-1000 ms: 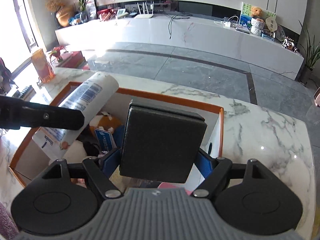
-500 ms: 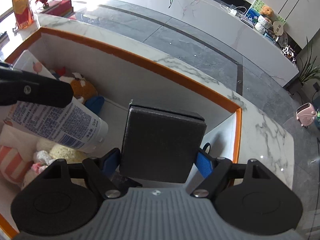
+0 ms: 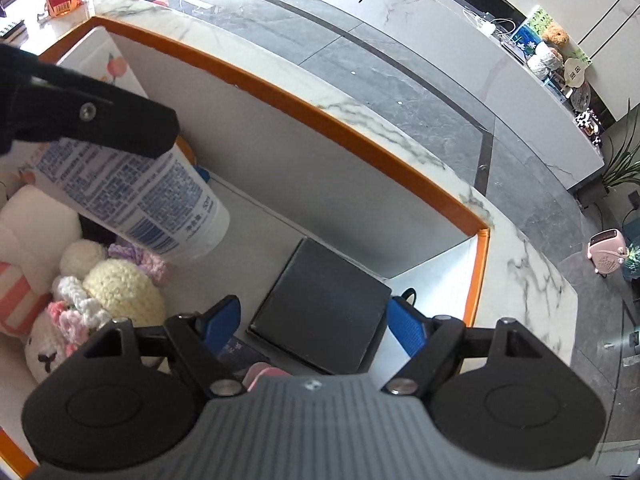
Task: Organize objects
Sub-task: 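Lower tube and gray box into the orange box and open both grippers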
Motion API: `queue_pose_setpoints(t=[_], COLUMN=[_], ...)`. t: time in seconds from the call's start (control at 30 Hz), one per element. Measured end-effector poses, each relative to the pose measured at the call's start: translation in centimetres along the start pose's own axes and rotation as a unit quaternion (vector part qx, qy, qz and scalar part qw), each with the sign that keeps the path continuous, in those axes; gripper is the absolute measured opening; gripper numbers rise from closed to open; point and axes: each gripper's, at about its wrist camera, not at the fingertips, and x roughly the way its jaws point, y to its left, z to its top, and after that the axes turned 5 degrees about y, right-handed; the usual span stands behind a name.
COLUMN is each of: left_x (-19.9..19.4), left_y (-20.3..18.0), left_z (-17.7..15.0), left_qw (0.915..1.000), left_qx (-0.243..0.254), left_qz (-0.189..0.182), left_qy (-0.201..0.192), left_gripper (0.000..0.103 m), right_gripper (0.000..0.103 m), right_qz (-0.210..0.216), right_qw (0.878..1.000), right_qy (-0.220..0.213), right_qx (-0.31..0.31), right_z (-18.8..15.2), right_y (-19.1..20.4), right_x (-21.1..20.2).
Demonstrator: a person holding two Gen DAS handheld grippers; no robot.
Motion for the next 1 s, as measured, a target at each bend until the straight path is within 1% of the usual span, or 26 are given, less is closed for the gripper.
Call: queue_pose_setpoints(t=[0.07,0.1,0.17,0.2,0.23,0.3,0.37,0.43,0.5,0.63,0.73,0.87,1.0], left_x=[0.2,0.4,0.7,0.8,1.0,1.2,1.5,1.6,1.8,2.4,3.4,4.9,6.4], left_y=[-0.1,0.0,-0.1,-0.1,0.0,-0.1,-0.2,-0.4,-0.6,-1.3,-2.0,-2.8,-3.5], left_z=[0.2,0.2,0.4,0.4,0.5,0.4,0.5,0.4,0.5,0.9,1.4,2.2,2.5], left_qw=[1.0000,1.0000,0.9999,0.9999,0.9999,0.9998,0.9997,0.9994,0.9990,0.9973,0.9940,0.9898,0.9851], left_qx=[-0.003,-0.004,-0.006,-0.006,-0.006,-0.003,0.001,0.006,0.014,0.033,0.051,0.066,0.082], left_qz=[0.004,0.006,0.009,0.010,0.012,0.015,0.020,0.028,0.040,0.060,0.088,0.109,0.133], left_qy=[-0.003,-0.003,0.000,0.002,0.004,0.009,0.014,0.018,0.018,0.029,0.042,0.063,0.072], left_gripper=[0.018,0.018,0.018,0.018,0.018,0.018,0.018,0.018,0.018,0.018,0.018,0.018,0.018], right_gripper=[0.075,0.068,0.063,0.058,0.051,0.050,0.049,0.041,0.040,0.039,0.039,0.039,0.040], right_qz=[0.021,0.025,0.008,0.004,0.011,0.025,0.014,0.002,0.010,0.015,0.016,0.007,0.009], right_qw=[1.000,1.000,1.000,0.999,0.999,0.999,0.999,0.999,1.000,0.999,0.998,0.997,0.996], right_qy=[-0.007,-0.011,-0.024,-0.031,-0.033,-0.032,-0.027,-0.013,-0.015,-0.036,-0.055,-0.076,-0.079], right_qx=[0.005,0.001,-0.011,-0.021,-0.028,-0.030,-0.039,-0.036,-0.018,-0.001,0.013,0.030,0.049], right_z=[0.1,0.2,0.4,0.5,0.5,0.4,0.1,0.0,0.1,-0.6,-1.1,-1.8,-2.5], right_y=[-0.5,-0.4,-0.3,-0.1,0.0,0.1,0.6,0.5,0.1,-0.1,-0.1,-0.4,-1.1], right_x=[0.0,0.1,0.3,0.3,0.5,0.9,1.4,1.9,1.6,0.7,-0.5,-1.6,-1.8])
